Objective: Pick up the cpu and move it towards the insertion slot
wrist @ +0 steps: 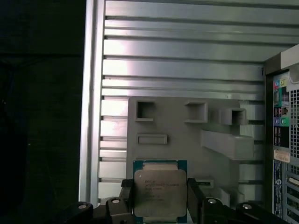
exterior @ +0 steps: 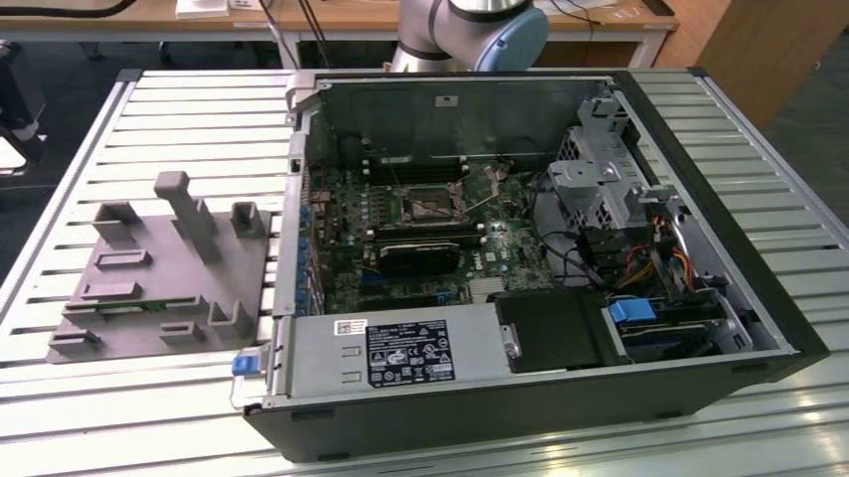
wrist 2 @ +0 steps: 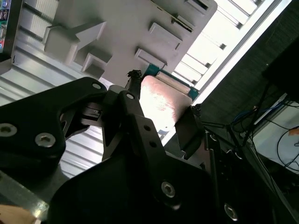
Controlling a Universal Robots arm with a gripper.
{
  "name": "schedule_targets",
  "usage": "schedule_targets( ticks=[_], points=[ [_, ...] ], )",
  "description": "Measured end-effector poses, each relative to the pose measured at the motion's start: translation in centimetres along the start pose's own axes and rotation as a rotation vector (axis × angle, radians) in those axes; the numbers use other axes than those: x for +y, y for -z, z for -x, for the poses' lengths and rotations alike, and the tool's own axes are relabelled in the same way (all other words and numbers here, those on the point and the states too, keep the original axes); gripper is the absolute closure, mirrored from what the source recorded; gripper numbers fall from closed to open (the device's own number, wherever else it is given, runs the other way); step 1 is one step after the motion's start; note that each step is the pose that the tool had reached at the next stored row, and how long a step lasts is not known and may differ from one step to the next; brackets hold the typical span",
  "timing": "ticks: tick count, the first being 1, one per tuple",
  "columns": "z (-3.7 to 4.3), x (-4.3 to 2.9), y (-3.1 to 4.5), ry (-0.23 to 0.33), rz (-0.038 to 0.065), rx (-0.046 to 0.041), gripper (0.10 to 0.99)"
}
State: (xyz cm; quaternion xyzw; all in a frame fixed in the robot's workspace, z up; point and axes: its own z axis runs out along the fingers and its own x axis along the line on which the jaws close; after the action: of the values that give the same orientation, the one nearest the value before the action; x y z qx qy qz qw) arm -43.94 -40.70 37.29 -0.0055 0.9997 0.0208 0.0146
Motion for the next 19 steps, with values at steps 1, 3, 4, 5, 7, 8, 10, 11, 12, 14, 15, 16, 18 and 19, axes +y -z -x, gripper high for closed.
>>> schedule_targets(
  ticks=[1, 3, 4, 5, 7, 8, 10, 11, 12, 14, 15, 16, 18, 19],
  points=[
    [0.01, 0.01, 0.26, 0.000, 0.000, 0.0000, 0.545],
    [0.02, 0.03, 0.74, 0.000, 0.000, -0.0002, 0.545],
    [0.03, 0.04, 0.97, 0.000, 0.000, -0.0002, 0.545],
    [0.04, 0.05, 1.19, 0.000, 0.000, -0.0003, 0.545],
    [0.04, 0.06, 1.57, 0.000, 0.000, -0.0002, 0.545],
    [0.05, 0.07, 1.59, 0.000, 0.000, -0.0005, 0.545],
    [0.05, 0.07, 1.59, 0.000, 0.000, -0.0006, 0.545],
    [0.05, 0.07, 1.60, 0.000, 0.000, -0.0005, 0.545],
    [0.05, 0.07, 1.61, 0.000, 0.000, -0.0004, 0.545],
    [0.11, 0.07, 1.63, 0.000, 0.000, -0.0001, 0.545],
    [0.21, 0.07, 1.62, 0.000, 0.000, -0.0002, 0.545],
    [0.35, 0.06, 1.61, 0.000, 0.000, -0.0002, 0.545],
    [0.72, 0.06, 1.60, 0.000, 0.000, -0.0003, 0.545],
    [0.94, 0.06, 1.59, 0.000, 0.000, -0.0003, 0.545]
  ],
)
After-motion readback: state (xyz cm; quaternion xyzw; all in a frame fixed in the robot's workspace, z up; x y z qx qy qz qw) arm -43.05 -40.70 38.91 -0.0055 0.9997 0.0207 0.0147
